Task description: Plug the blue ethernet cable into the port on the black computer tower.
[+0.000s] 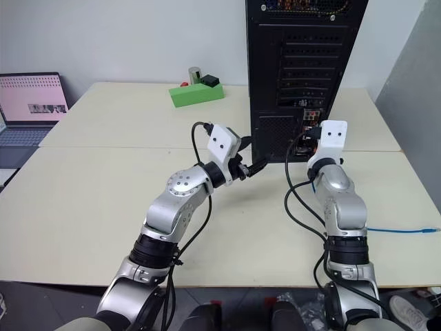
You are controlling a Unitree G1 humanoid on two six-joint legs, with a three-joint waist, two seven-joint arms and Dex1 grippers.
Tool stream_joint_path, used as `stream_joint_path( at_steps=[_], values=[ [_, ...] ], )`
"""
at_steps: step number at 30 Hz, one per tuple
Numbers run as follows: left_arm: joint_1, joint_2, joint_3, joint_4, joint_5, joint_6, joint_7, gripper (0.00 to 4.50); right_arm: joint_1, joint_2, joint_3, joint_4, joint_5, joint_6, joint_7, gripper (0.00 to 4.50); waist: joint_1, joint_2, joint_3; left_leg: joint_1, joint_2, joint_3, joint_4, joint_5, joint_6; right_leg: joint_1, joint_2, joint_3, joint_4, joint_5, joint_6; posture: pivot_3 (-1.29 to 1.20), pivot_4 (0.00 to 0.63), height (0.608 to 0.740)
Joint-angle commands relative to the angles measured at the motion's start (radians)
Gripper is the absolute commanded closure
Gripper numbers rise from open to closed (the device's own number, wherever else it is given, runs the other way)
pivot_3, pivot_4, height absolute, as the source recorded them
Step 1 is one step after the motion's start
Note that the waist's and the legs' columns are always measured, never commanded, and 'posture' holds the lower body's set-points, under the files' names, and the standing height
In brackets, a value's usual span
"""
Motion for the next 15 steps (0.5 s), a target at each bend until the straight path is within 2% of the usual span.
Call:
stream_joint_path(
  at_steps=[1,15],
  values=[
    [-0.008,-0.006,0.011,-0.037,-0.005,-0.007,-0.002,1.02,-0.033,0.001,-0.012,-0.016,-0.003,-0.021,0.001,4.5,0.0,0.0,0.0,0.0,0.0,0.0,0.0,0.0,0.0,0.0,0.0,0.0,0.0,0.0,0.0,0.0,0.15,0.74],
    [-0.007,-0.01,0.013,-0.036,-0.004,-0.01,0.004,1.02,-0.043,-0.006,0.002,0.033,-0.024,-0.034,0.017,4.5,-0.002,0.0,0.0,0.0,0.0,0.0,0.0,0.0,0.0,0.0,0.0,0.0,0.0,0.0,0.0,0.0,0.15,0.74]
  ],
)
